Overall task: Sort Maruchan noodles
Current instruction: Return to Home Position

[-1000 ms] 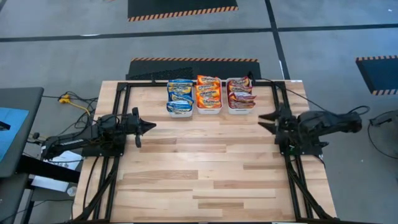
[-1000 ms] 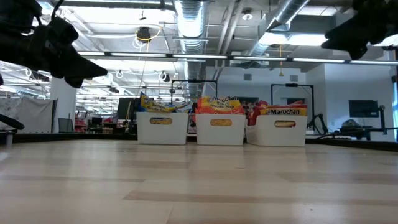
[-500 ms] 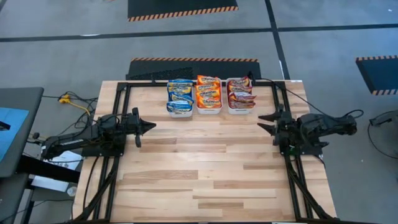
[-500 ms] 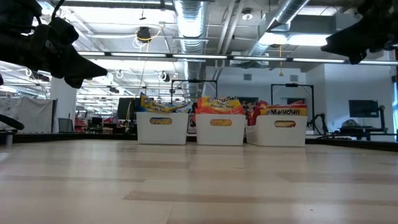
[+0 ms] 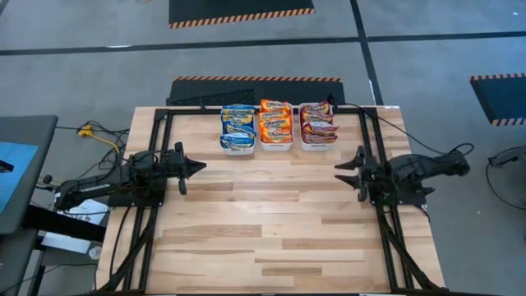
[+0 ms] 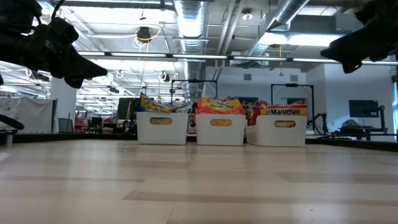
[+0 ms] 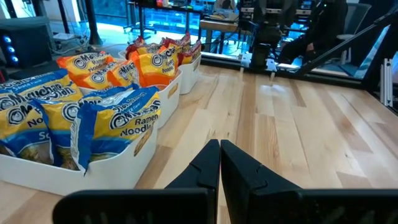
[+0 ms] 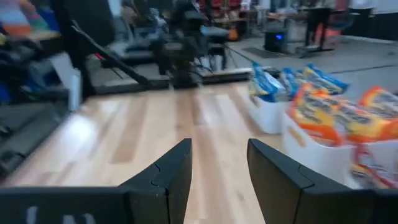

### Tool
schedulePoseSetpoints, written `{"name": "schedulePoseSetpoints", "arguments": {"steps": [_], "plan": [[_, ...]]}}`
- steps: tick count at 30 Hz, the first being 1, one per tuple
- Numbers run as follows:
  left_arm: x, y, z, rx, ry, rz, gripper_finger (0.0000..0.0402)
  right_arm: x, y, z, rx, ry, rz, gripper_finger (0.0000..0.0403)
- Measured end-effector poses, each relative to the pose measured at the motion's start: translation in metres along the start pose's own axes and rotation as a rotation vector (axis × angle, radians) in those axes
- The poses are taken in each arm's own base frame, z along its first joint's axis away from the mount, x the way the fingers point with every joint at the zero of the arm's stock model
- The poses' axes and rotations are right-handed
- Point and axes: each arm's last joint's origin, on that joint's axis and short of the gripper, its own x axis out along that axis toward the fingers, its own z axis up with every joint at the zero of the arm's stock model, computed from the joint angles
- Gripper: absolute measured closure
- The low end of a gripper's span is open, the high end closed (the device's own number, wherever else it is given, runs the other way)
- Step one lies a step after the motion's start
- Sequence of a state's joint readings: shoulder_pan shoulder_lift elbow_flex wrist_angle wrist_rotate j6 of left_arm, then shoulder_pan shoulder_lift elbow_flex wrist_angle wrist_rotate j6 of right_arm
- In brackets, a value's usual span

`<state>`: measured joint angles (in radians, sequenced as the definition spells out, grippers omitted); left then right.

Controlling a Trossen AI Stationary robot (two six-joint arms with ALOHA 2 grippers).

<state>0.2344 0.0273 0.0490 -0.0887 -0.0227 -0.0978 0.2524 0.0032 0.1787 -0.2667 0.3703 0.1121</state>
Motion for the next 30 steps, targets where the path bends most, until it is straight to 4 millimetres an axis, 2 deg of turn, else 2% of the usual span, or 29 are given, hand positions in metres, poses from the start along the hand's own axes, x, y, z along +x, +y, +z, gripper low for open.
{"name": "schedulePoseSetpoints", "arguments": {"steps": [14, 30], "plan": [[0.0, 0.0, 0.0, 0.0, -0.001, 0.0, 0.0401, 0.009, 0.018, -0.024, 0.113, -0.104, 0.189, 0.0223], [0.0, 0.0, 0.0, 0.0, -0.001, 0.0, 0.0401, 0.01, 0.017, -0.025, 0.113, -0.111, 0.145, 0.0223]]}}
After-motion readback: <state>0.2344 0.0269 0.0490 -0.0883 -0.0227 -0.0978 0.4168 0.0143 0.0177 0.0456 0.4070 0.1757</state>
